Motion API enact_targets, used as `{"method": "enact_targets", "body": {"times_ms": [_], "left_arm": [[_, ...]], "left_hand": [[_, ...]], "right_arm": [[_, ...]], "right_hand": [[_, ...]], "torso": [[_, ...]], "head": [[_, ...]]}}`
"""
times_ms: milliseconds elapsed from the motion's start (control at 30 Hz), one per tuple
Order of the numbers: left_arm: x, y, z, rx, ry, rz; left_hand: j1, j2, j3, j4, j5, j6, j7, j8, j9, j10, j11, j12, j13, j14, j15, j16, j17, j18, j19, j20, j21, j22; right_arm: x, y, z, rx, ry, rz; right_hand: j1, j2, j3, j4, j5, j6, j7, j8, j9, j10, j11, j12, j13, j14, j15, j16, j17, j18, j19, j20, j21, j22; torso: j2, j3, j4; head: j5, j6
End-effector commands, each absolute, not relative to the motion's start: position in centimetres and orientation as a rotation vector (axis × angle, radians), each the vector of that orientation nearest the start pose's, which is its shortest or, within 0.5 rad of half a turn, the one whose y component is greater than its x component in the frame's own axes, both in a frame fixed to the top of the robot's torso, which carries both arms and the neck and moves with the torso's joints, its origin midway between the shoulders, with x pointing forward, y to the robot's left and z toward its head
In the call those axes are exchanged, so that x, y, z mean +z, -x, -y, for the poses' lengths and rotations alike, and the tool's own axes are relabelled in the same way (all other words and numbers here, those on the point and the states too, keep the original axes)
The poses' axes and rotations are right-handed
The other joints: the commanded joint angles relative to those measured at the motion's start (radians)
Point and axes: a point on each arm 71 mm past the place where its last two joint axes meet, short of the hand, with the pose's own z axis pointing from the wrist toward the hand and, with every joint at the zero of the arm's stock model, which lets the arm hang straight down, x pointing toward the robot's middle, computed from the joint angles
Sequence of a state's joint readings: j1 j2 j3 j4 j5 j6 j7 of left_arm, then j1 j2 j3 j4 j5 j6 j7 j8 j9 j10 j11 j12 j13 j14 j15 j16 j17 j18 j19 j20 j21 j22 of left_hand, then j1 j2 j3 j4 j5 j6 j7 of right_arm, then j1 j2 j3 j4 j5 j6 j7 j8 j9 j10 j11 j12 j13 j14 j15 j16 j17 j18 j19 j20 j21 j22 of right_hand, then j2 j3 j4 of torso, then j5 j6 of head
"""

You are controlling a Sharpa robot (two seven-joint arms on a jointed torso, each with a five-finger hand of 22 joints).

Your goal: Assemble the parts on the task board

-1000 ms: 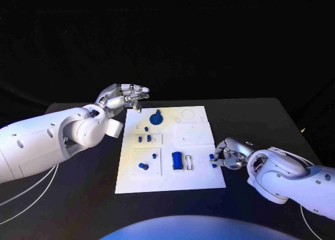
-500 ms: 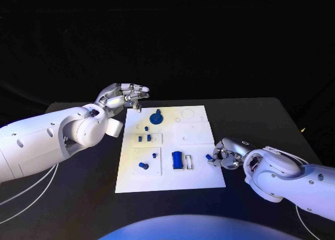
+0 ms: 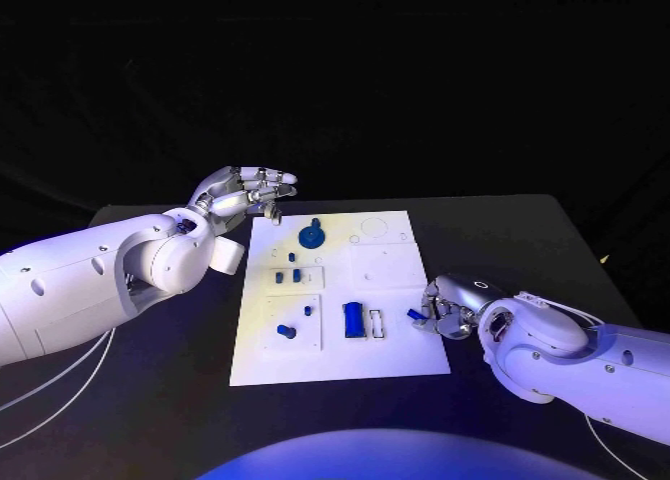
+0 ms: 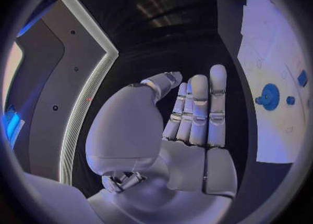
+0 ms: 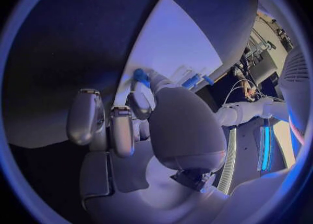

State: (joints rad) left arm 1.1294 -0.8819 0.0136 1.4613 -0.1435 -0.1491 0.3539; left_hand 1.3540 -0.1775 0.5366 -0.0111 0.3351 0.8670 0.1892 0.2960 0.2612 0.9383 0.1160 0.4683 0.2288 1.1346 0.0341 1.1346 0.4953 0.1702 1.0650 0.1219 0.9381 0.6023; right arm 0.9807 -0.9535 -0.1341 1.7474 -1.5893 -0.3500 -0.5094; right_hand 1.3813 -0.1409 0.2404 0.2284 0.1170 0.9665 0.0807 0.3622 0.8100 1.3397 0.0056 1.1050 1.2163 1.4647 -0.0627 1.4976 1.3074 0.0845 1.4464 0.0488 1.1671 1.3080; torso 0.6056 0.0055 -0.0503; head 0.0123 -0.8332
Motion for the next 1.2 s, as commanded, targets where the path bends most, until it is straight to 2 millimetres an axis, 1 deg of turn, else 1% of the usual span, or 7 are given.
{"method": "enact_targets", "body": {"times_ms": [33,200,300,333,467,833,1200], "left_arm": [[-19.6,-48.9,-23.6,-1.577,1.015,-1.528],[-19.6,-48.9,-23.6,-1.577,1.015,-1.529],[-19.6,-48.9,-23.6,-1.576,1.016,-1.529],[-19.7,-49.0,-23.6,-1.575,1.016,-1.529],[-19.7,-49.0,-23.6,-1.575,1.016,-1.530],[-19.7,-49.0,-23.5,-1.575,1.017,-1.531],[-19.7,-48.9,-23.5,-1.577,1.016,-1.533]], "left_hand": [[-0.002,0.007,0.000,0.001,0.003,-0.006,0.000,0.007,-0.001,-0.007,0.002,0.006,-0.001,-0.007,0.002,0.006,-0.001,0.015,0.000,0.003,-0.007,-0.001],[-0.001,0.008,0.001,0.001,0.003,-0.007,0.000,0.008,-0.001,-0.007,0.002,0.007,-0.001,-0.007,0.002,0.006,-0.001,0.015,0.000,0.003,-0.007,-0.001],[-0.001,0.008,0.001,0.001,0.003,-0.007,0.000,0.008,-0.001,-0.007,0.002,0.007,-0.001,-0.007,0.002,0.006,-0.001,0.015,0.000,0.003,-0.007,-0.001],[0.000,0.009,0.002,0.001,0.004,-0.007,0.000,0.008,-0.001,-0.007,0.002,0.008,-0.001,-0.007,0.001,0.007,-0.001,0.015,0.000,0.003,-0.007,-0.001],[0.004,0.011,0.005,-0.001,0.004,-0.007,0.000,0.010,-0.001,-0.008,0.002,0.009,-0.001,-0.008,0.001,0.007,-0.002,0.015,0.001,0.002,-0.006,-0.001],[0.010,0.012,0.009,-0.007,0.004,-0.008,0.000,0.012,-0.001,-0.008,0.002,0.011,-0.002,-0.008,0.000,0.007,-0.003,0.016,0.001,0.001,-0.005,0.000],[0.016,0.013,0.013,-0.011,0.004,-0.009,0.000,0.014,-0.002,-0.009,0.002,0.014,-0.002,-0.009,0.000,0.008,-0.004,0.016,0.001,0.000,-0.003,0.001]], "right_arm": [[-30.5,-37.4,21.2,0.285,0.093,-2.047],[-30.4,-37.3,21.0,0.292,0.089,-2.033],[-30.2,-37.2,20.9,0.309,0.063,-2.018],[-30.1,-37.2,20.9,0.322,0.043,-2.013],[-29.6,-37.0,20.6,0.374,-0.025,-1.995],[-28.4,-36.5,19.5,0.522,-0.209,-1.959],[-28.2,-36.4,18.0,0.596,-0.248,-1.956]], "right_hand": [[0.034,-0.007,0.041,-0.017,0.032,0.012,-0.002,-0.001,-0.156,-0.005,-0.004,-0.003,0.000,0.059,-0.001,-0.005,0.005,-0.011,0.001,-0.003,-0.004,0.151],[0.067,-0.006,0.185,-0.067,0.051,0.033,-0.005,-0.002,-0.158,-0.003,-0.009,-0.001,0.003,0.060,-0.004,-0.004,0.010,-0.011,0.003,-0.007,-0.003,0.155],[0.040,-0.008,0.257,-0.091,0.076,0.030,-0.005,0.009,-0.143,0.007,-0.010,0.006,0.007,0.060,-0.005,-0.003,0.013,-0.012,0.005,-0.008,0.001,0.159],[0.012,-0.014,0.301,-0.110,0.081,0.023,-0.005,0.019,-0.128,0.012,-0.009,0.006,0.006,0.061,-0.005,-0.002,0.017,-0.013,0.007,-0.008,0.003,0.162],[-0.044,-0.016,0.371,-0.150,0.077,0.003,-0.004,0.038,-0.097,0.014,-0.007,-0.001,0.002,0.061,-0.004,-0.003,0.015,-0.012,0.006,-0.007,-0.003,0.163],[-0.092,-0.010,0.410,-0.178,0.080,-0.011,-0.003,0.050,-0.076,0.016,-0.007,-0.004,-0.001,0.061,-0.003,-0.003,0.017,-0.011,0.006,-0.007,-0.005,0.164],[-0.131,-0.012,0.420,-0.182,0.095,-0.012,-0.006,0.054,-0.068,0.020,-0.008,0.002,0.003,0.061,-0.004,-0.004,0.016,-0.011,0.007,-0.007,-0.006,0.164]], "torso": [[0.000,0.0002,-0.0002],[0.000,0.0000,0.0001],[0.000,0.0004,0.0003],[0.001,0.0007,0.0001],[0.000,0.0004,0.0003],[0.001,0.0005,0.0001],[0.001,0.0001,0.0001]], "head": [[0.000,0.000],[0.000,0.000],[0.000,0.001],[0.001,0.001],[0.001,0.004],[-0.001,0.004],[-0.007,0.002]]}}
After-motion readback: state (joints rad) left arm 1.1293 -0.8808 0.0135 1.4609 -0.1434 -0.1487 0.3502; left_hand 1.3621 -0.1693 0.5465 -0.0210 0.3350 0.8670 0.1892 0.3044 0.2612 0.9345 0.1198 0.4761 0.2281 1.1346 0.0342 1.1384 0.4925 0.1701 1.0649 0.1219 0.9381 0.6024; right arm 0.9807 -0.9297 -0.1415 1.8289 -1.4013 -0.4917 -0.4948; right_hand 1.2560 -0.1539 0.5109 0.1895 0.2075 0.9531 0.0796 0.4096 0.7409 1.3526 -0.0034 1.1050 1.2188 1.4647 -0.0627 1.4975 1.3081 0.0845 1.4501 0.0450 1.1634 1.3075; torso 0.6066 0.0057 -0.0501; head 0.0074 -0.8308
